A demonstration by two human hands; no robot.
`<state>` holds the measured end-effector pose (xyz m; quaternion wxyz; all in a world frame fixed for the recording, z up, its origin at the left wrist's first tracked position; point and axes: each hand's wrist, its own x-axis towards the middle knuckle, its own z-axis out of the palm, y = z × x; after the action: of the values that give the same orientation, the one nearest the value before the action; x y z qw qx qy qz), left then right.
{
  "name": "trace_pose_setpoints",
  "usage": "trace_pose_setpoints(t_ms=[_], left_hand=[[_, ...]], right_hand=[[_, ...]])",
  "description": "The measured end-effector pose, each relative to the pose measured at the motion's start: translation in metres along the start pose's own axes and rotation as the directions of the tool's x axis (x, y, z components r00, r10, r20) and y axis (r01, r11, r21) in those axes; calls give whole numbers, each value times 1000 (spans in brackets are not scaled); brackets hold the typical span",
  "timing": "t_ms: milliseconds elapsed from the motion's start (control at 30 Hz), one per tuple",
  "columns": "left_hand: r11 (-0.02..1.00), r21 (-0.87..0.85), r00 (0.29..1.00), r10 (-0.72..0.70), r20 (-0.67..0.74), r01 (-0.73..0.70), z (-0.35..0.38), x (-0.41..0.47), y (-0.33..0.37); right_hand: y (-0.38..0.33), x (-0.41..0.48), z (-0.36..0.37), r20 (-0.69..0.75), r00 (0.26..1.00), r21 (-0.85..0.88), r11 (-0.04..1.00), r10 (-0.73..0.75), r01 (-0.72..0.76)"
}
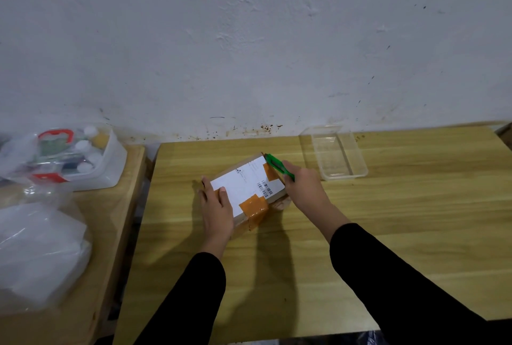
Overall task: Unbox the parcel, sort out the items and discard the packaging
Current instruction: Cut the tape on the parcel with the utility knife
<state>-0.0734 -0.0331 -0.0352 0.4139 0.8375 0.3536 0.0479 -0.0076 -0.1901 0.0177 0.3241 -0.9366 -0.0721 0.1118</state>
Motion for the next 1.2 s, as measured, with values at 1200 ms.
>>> trace_pose_setpoints(t_ms=[1200], left_hand=[[640,657,916,312,253,-399,-19,22,30]], right_hand=[[28,-46,-7,-213,975,221,975,58,-10]])
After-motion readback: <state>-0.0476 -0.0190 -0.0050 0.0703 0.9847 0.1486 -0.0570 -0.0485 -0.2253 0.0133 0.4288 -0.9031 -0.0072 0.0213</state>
